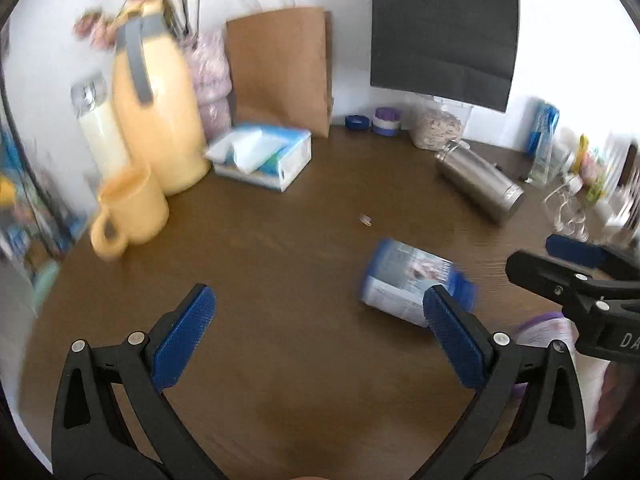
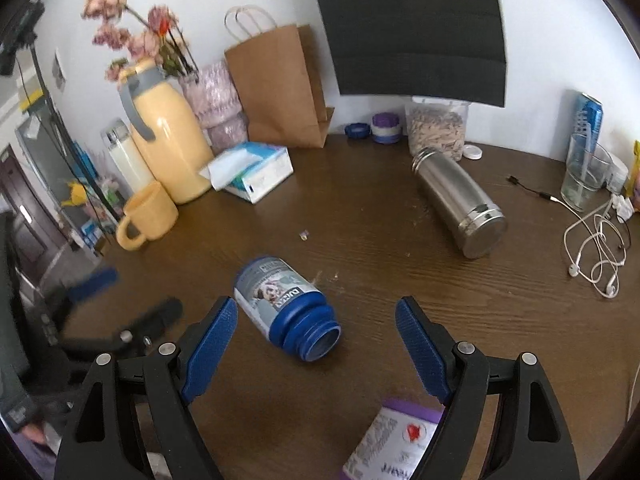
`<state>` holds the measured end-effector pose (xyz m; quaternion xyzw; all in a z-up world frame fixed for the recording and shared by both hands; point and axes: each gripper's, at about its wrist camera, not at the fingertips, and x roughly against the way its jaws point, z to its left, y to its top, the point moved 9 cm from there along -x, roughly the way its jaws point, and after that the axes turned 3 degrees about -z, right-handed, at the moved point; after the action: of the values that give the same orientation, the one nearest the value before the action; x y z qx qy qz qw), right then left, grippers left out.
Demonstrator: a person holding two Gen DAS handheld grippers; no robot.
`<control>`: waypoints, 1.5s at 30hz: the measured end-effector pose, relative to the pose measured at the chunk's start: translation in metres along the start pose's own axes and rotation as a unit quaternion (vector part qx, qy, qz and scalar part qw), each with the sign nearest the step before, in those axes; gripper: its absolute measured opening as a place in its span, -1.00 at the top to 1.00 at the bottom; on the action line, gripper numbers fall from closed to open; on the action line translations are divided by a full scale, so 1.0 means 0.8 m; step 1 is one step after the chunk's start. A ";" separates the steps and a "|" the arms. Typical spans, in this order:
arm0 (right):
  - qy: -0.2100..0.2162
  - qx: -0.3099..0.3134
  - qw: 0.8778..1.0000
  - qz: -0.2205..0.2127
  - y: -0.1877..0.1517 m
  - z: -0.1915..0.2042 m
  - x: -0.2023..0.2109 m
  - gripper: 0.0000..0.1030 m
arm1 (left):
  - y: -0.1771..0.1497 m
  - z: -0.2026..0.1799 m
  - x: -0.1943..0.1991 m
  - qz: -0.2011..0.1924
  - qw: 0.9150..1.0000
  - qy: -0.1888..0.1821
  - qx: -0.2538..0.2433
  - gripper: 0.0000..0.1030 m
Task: Flip cup upright
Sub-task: 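Close the left gripper around the lying white blue-capped bottle, then grasp the blue-capped bottle with the right gripper while the left gripper releases it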
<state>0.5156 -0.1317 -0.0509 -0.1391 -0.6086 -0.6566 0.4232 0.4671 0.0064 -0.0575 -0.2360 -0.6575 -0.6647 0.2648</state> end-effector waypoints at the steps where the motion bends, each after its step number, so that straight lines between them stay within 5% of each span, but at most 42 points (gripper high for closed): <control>1: 0.006 -0.004 1.000 0.009 -0.002 -0.001 -0.008 -0.66 | 0.002 -0.003 -0.007 0.009 1.000 -0.013 -0.012 -1.00; 6: 0.038 -0.006 0.998 0.039 -0.005 -0.004 -0.034 -0.66 | 0.013 -0.012 -0.048 0.035 0.996 -0.063 -0.049 -1.00; 14: 0.040 0.098 0.990 0.093 -0.027 0.031 -0.074 -0.66 | 0.040 -0.021 -0.124 0.067 0.990 -0.123 -0.009 -0.96; 18: 0.006 0.134 0.983 0.127 -0.037 0.026 -0.095 -0.66 | 0.032 -0.028 -0.157 0.099 0.988 -0.114 -0.007 -0.61; 24: -0.021 0.096 0.990 0.103 -0.015 -0.017 -0.082 -0.66 | 0.014 -0.009 -0.144 0.098 0.990 -0.100 -0.021 -0.59; 27: -0.026 0.089 0.990 0.105 -0.011 -0.022 -0.090 -0.66 | 0.003 -0.003 -0.133 0.097 0.992 -0.064 -0.043 -0.59; 29: -0.024 0.088 0.991 0.101 -0.008 -0.019 -0.090 -0.66 | 0.004 0.000 -0.123 0.096 0.992 -0.081 -0.025 -0.58; 33: 0.000 0.058 0.995 0.082 0.003 -0.021 -0.076 -0.66 | 0.016 -0.012 -0.097 0.092 0.979 -0.180 0.022 -0.58; 38: -0.014 -0.014 0.998 0.056 0.021 -0.056 -0.058 -0.65 | 0.011 -0.077 -0.110 0.134 0.961 -0.233 -0.063 -0.48; 40: 0.029 -0.055 0.996 0.057 0.022 -0.058 -0.052 -0.66 | 0.004 -0.095 -0.131 0.166 0.957 -0.227 -0.068 -0.17; 45: 0.070 -0.085 0.992 0.060 0.019 -0.052 -0.034 -0.66 | -0.007 -0.115 -0.130 0.153 0.961 -0.214 -0.089 -0.16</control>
<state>0.5569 -0.1576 -0.0689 -0.1644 -0.5099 -0.6872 0.4906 0.5443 -0.0814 -0.1329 -0.4931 -0.5934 -0.6057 0.1944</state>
